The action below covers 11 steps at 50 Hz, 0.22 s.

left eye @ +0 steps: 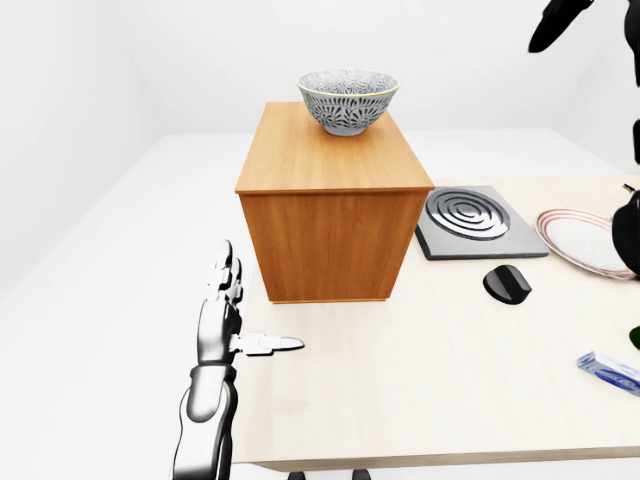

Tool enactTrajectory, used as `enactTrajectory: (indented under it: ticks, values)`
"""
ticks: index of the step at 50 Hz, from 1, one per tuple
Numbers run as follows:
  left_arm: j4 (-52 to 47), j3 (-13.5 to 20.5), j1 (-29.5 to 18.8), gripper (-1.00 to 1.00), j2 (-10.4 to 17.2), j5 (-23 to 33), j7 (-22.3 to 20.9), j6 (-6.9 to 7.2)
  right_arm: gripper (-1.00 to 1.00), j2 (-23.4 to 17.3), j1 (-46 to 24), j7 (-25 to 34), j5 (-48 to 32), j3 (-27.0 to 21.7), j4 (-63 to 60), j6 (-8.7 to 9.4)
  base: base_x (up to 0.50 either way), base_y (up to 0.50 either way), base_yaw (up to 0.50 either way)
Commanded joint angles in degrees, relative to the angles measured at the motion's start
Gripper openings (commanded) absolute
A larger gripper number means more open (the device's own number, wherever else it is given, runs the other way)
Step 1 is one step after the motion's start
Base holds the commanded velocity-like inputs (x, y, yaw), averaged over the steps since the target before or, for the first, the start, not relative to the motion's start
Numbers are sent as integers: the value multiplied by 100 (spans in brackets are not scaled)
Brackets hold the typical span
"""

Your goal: Put the bowl on the top of the cabinet.

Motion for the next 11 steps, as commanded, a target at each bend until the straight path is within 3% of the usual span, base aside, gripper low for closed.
enactTrajectory:
  ticks: [1,11]
  values:
    - [-21,-17,24,100,-1,2,-12,0,100,-639,-791,19,-324,-192,13,0,0,0,0]
    - [-22,-13,29,100,-2,-5,-13,0,100,-858,-1077,-400,-528,-359,16,246,0,0,0]
